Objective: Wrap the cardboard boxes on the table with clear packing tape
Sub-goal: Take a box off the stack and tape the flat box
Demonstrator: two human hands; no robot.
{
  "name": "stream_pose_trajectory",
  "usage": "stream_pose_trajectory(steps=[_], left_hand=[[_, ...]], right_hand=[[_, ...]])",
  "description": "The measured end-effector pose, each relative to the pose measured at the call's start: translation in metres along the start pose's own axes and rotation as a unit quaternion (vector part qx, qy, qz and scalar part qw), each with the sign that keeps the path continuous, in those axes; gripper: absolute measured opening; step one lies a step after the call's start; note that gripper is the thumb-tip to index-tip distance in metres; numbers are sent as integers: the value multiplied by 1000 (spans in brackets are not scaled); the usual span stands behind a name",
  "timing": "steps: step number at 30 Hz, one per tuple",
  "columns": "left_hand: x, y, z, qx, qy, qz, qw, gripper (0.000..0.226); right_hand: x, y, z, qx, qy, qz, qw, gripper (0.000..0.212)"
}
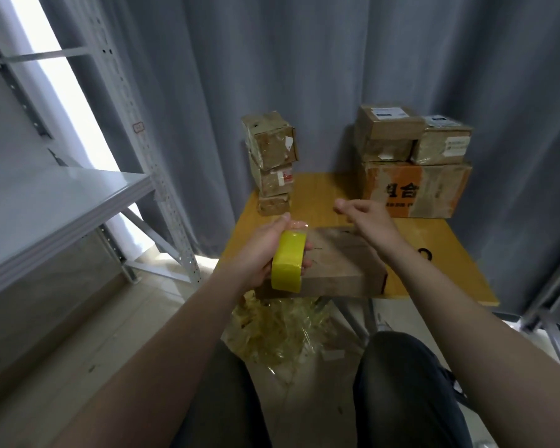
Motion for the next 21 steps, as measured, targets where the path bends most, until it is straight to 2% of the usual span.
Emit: stream_pose_trajectory(steps=[2, 3, 5, 8, 11, 12, 14, 15, 16, 18, 21], left_hand=[[1, -3, 0, 3, -26, 19, 999, 48], [-2, -4, 0, 3, -42, 27, 999, 48], [-10, -8, -4, 3, -65, 30, 997, 43], [-20, -17, -12, 14, -87, 51, 995, 37], [-21, -23, -18, 23, -112, 86, 990, 34], [-21, -25, -20, 30, -115, 98, 988, 44], [-14, -26, -22, 42, -98, 106, 989, 80], [-9, -26, -21, 40, -81, 104, 991, 89], [-4, -26, -21, 35, -63, 104, 992, 88], [4, -31, -22, 35, -39, 118, 992, 64], [19, -40, -31, 73, -8, 115, 991, 37]], right_hand=[[16, -31, -20, 127, -9, -41, 991, 42], [19, -40, -27, 157, -18, -54, 986, 46], [24, -46, -35, 150, -26, -20, 988, 47], [35, -44, -43, 112, -24, 48, 992, 25], [45, -38, -47, 79, -10, 48, 996, 10], [44, -35, -46, 66, -13, 47, 997, 7], [40, -31, -44, 46, -18, 28, 998, 6], [39, -32, -44, 41, -16, 8, 999, 7], [37, -33, -44, 36, -13, -9, 999, 9], [34, -35, -43, 23, -12, -6, 1000, 14], [31, -21, -39, -15, -17, 48, 999, 9]])
Point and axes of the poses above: each hand's wrist, its own z-axis towards the middle knuckle, its own y-axis out of the back of the hand, x = y × z, the point moved 9 cm from there along z, towards the middle knuckle, and after that the axes turned 3 degrees about -y, right-handed, at the moved point
